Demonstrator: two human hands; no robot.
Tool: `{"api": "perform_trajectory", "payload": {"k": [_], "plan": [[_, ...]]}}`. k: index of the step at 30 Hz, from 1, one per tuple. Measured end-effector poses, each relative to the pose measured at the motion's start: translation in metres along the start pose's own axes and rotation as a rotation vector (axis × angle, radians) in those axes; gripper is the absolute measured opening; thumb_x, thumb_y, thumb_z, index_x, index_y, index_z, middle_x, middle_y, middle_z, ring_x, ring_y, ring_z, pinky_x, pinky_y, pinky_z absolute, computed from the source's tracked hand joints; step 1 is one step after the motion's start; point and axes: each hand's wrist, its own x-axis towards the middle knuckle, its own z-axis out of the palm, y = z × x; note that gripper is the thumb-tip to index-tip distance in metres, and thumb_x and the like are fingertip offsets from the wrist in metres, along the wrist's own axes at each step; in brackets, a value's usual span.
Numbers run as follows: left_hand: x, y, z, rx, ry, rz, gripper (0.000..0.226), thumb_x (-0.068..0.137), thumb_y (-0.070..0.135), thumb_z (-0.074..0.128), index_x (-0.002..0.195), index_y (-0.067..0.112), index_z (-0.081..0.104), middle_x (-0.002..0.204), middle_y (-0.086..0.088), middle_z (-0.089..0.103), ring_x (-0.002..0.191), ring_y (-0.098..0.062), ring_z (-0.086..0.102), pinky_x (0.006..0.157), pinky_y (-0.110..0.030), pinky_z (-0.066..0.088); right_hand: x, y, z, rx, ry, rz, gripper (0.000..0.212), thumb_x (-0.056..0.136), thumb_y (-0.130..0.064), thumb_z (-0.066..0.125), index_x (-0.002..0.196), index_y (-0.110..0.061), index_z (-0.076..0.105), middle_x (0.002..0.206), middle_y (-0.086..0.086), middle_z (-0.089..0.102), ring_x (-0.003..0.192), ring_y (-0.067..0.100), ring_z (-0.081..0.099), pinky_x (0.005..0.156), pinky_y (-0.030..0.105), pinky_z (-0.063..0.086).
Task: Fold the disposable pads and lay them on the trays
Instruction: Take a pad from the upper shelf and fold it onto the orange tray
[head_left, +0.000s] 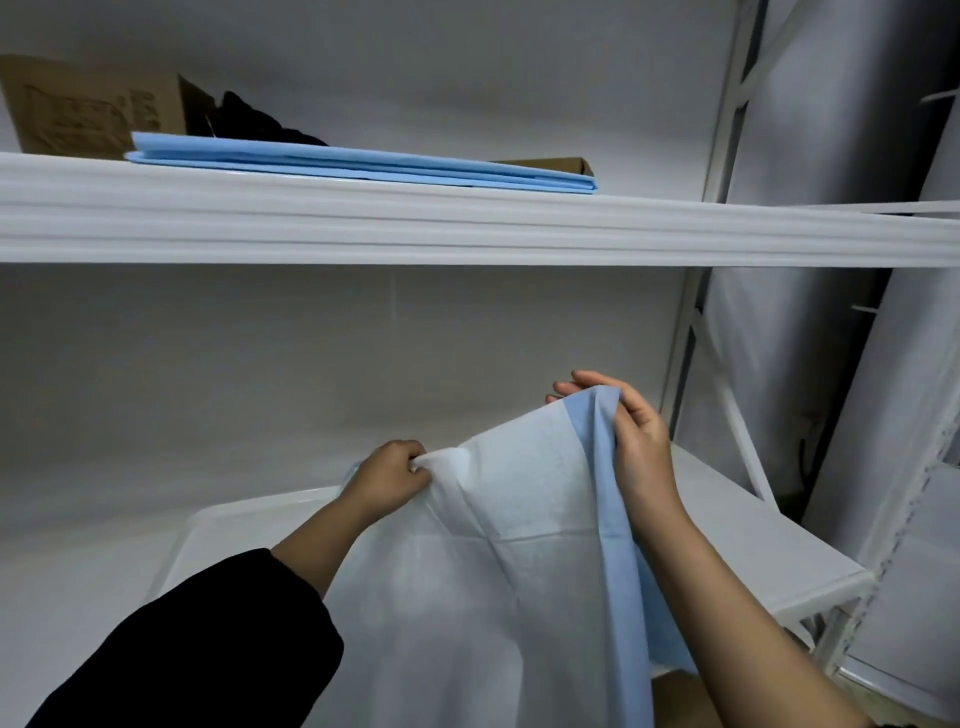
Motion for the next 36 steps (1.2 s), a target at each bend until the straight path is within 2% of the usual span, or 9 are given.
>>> {"api": "perform_trajectory", "payload": {"k": [4,7,9,12,18,25,28,31,36], "plan": [[-0.018,-0.010,-0.020,-0.002,0.166,-0.015,0.017,0.082,0.008,0.052,0.067,0.016,0.049,0.078,-0.003,0.053,0.067,-0.017,0.046,0.054,-0.023,0.032,0.007,0.006,0.001,-0.149,0.044,-0.001,0.020,0.096,-0.014,0.052,0.110,-0.013,0.066,0.101,-0.003,0.073,0.093,0.008,0.069,0.076,0.017,0.054],[-0.029,-0.021,-0.035,0.026,0.238,-0.040,0.008,0.081,0.009,0.053,0.078,0.015,0.057,0.089,-0.005,0.056,0.078,-0.021,0.053,0.065,-0.026,0.037,0.015,0.014,0.004,-0.239,0.093,0.001,0.019,0.095,-0.013,0.053,0.107,-0.014,0.068,0.098,-0.009,0.071,0.083,-0.004,0.067,0.069,0.010,0.051],[-0.040,-0.030,-0.047,0.032,0.257,-0.073,0.012,0.081,0.010,0.052,0.072,0.017,0.054,0.089,-0.006,0.053,0.081,-0.024,0.054,0.067,-0.028,0.040,0.019,0.018,0.008,-0.288,0.099,-0.002,0.017,0.094,-0.009,0.054,0.103,-0.014,0.068,0.094,-0.010,0.068,0.074,-0.011,0.063,0.065,0.006,0.049],[-0.055,-0.040,-0.064,0.066,0.296,-0.094,0.028,0.081,0.012,0.052,0.059,0.022,0.039,0.082,-0.004,0.048,0.077,-0.025,0.052,0.062,-0.029,0.036,0.025,0.023,0.015,-0.276,0.113,0.050,0.013,0.091,-0.007,0.058,0.096,-0.012,0.069,0.086,-0.005,0.067,0.068,-0.002,0.062,0.060,0.008,0.049],[-0.071,-0.052,-0.092,0.057,0.298,-0.124,0.010,0.080,0.017,0.055,0.073,0.011,0.054,0.071,-0.006,0.059,0.071,-0.026,0.057,0.060,-0.031,0.040,0.030,0.023,0.022,-0.305,0.029,0.174,0.012,0.090,-0.009,0.058,0.085,-0.011,0.069,0.073,-0.004,0.066,0.055,0.000,0.057,0.049,0.010,0.045],[-0.083,-0.053,-0.110,0.036,0.257,-0.091,0.007,0.084,0.022,0.053,0.079,0.021,0.058,0.073,-0.001,0.064,0.073,-0.019,0.060,0.066,-0.033,0.047,0.042,0.022,0.017,-0.383,-0.107,0.221,0.023,0.096,-0.016,0.051,0.087,-0.014,0.071,0.076,0.001,0.064,0.068,0.013,0.052,0.065,0.025,0.043],[-0.082,-0.051,-0.113,0.056,0.273,-0.085,0.008,0.086,0.023,0.054,0.080,0.022,0.058,0.073,0.002,0.065,0.073,-0.017,0.060,0.066,-0.032,0.046,0.047,0.020,0.014,-0.391,-0.145,0.220,0.027,0.097,-0.016,0.047,0.082,-0.016,0.070,0.069,-0.005,0.064,0.066,0.013,0.052,0.067,0.026,0.042],[-0.080,-0.047,-0.116,0.099,0.288,-0.094,0.011,0.087,0.024,0.054,0.077,0.025,0.057,0.068,0.006,0.066,0.071,-0.016,0.060,0.065,-0.033,0.047,0.051,0.020,0.014,-0.384,-0.148,0.229,0.028,0.098,-0.018,0.042,0.086,-0.014,0.067,0.072,-0.006,0.066,0.068,0.013,0.055,0.067,0.026,0.043],[-0.072,-0.033,-0.122,0.125,0.335,-0.134,0.009,0.086,0.025,0.053,0.079,0.025,0.059,0.067,0.007,0.066,0.072,-0.015,0.061,0.061,-0.030,0.045,0.054,0.016,0.018,-0.280,-0.156,0.349,0.034,0.097,-0.047,0.042,0.100,-0.021,0.063,0.091,-0.001,0.069,0.080,0.014,0.064,0.071,0.027,0.046]]}}
